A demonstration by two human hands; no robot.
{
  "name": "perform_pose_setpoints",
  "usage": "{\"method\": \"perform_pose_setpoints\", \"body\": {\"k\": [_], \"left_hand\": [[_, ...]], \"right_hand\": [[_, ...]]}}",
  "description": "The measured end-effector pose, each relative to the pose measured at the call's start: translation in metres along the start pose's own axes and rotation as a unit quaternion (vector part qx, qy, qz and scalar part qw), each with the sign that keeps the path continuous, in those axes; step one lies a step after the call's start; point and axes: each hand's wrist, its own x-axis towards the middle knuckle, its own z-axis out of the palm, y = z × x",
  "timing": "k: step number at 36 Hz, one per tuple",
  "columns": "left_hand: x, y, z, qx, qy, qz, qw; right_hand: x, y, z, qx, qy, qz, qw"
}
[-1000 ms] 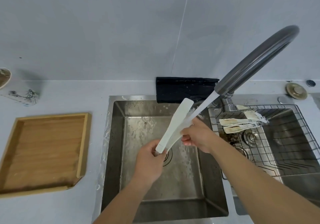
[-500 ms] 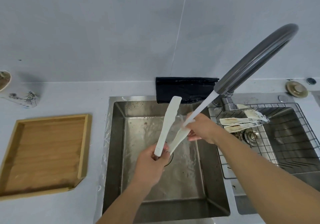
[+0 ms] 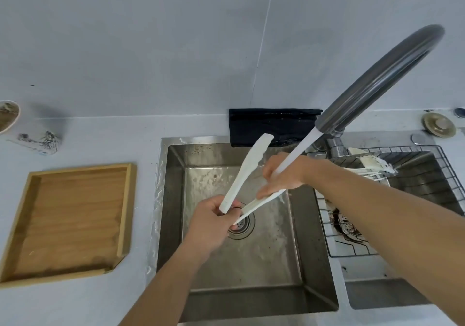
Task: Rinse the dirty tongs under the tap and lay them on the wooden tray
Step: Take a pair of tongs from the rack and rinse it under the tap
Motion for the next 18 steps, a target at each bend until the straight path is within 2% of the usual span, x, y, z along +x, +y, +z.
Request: {"method": "perform_pose_setpoints", "body": {"k": [4, 7, 11, 14, 18], "left_hand": [[0.005, 0.003, -0.007, -0.015, -0.004, -0.016, 1.000], [0.007, 0.005, -0.012, -0.022, -0.012, -0.023, 0.999], [0.011, 0.005, -0.017, -0.024, -0.013, -0.028, 0.999], [0.011, 0.006, -0.017, -0.022, -0.016, -0.026, 0.999], [0.011, 0.007, -0.012, -0.032, -0.011, -0.018, 0.999]], "right_hand": [[-0.002, 0.005, -0.014, 0.042, 0.016, -0.017, 0.999], [-0.006, 0.011, -0.023, 0.093, 0.000, -0.015, 0.996], [-0.007, 0.025, -0.023, 0.199, -0.009, -0.023, 0.980], [-0.013, 0.035, -0.017, 0.350, 0.014, -0.018, 0.937], [-0.022, 0.031, 0.000, 0.500, 0.101, 0.011, 0.860]]}}
